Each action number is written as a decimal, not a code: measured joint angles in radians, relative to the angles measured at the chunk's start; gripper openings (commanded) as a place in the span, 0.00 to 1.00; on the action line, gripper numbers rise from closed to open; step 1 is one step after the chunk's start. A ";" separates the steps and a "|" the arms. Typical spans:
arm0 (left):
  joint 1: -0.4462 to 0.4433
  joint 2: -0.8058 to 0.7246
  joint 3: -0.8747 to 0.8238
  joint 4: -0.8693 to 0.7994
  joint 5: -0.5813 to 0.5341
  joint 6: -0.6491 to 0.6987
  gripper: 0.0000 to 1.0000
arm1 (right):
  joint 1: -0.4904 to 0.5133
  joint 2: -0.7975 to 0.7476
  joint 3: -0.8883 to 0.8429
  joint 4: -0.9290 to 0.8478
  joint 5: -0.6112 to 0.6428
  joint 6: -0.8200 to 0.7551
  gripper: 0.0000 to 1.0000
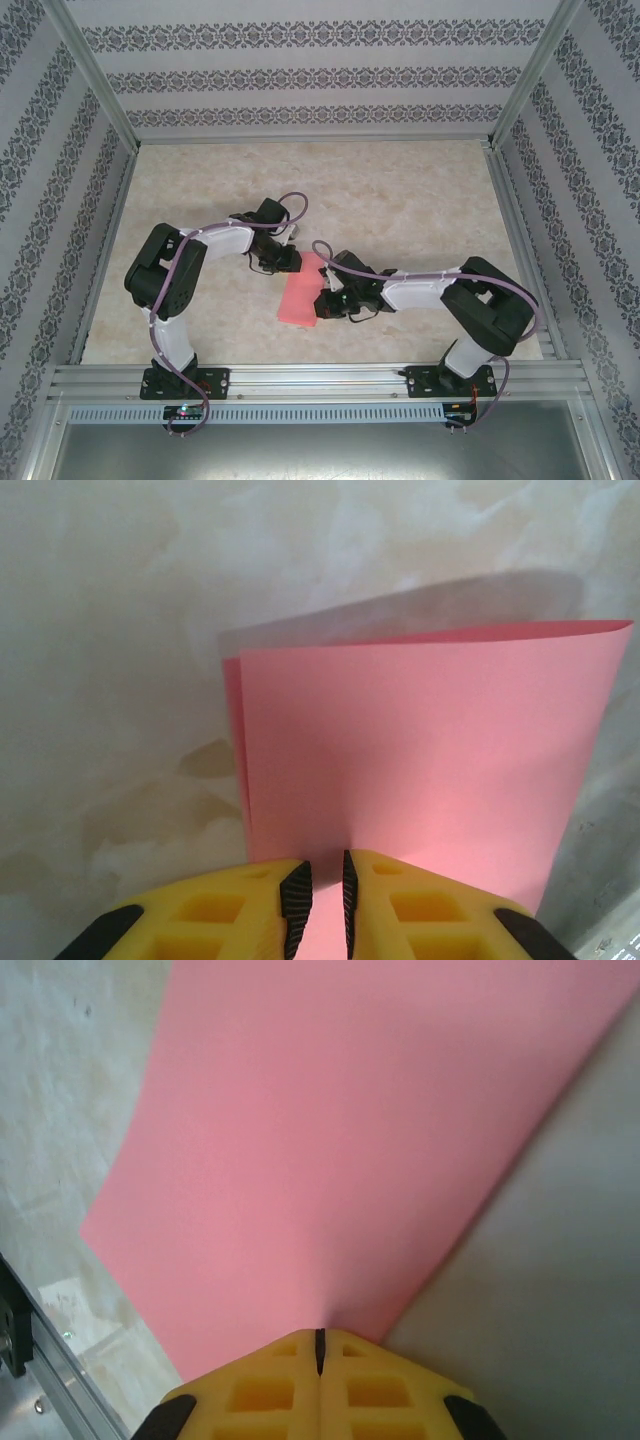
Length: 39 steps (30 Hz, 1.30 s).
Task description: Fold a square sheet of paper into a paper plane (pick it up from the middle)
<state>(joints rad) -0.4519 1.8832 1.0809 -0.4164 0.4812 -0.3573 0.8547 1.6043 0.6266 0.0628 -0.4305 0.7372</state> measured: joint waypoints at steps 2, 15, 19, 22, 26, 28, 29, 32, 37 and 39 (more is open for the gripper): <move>0.000 0.003 0.005 -0.006 0.000 0.000 0.25 | 0.011 -0.013 -0.016 0.010 0.008 0.005 0.02; 0.000 0.005 0.010 -0.014 0.000 0.010 0.25 | 0.031 -0.143 -0.002 -0.065 0.018 0.079 0.03; 0.000 0.005 0.010 -0.014 0.000 0.010 0.25 | 0.032 -0.026 0.079 -0.020 0.003 0.079 0.04; 0.000 0.004 0.010 -0.014 0.001 0.010 0.25 | 0.036 0.039 0.103 -0.024 0.003 0.068 0.04; 0.000 0.004 0.010 -0.014 0.001 0.010 0.25 | 0.050 0.057 0.078 -0.043 0.005 0.052 0.04; 0.000 0.004 0.010 -0.014 0.001 0.010 0.25 | 0.053 0.050 0.065 -0.029 0.012 0.049 0.04; 0.000 0.004 0.010 -0.014 0.001 0.010 0.25 | 0.055 0.044 0.057 -0.021 0.018 0.048 0.04; 0.000 0.004 0.010 -0.014 0.001 0.010 0.25 | 0.074 0.018 0.031 -0.013 0.048 0.045 0.04; 0.000 0.004 0.010 -0.014 0.001 0.010 0.25 | 0.107 -0.053 -0.021 -0.044 0.086 0.045 0.04; 0.000 0.003 0.011 -0.014 0.001 0.010 0.25 | 0.119 -0.084 -0.037 -0.082 0.094 0.046 0.04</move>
<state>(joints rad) -0.4515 1.8866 1.0920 -0.4305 0.4820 -0.3470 0.9737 1.5204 0.5900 -0.0189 -0.3367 0.7830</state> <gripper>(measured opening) 0.252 0.048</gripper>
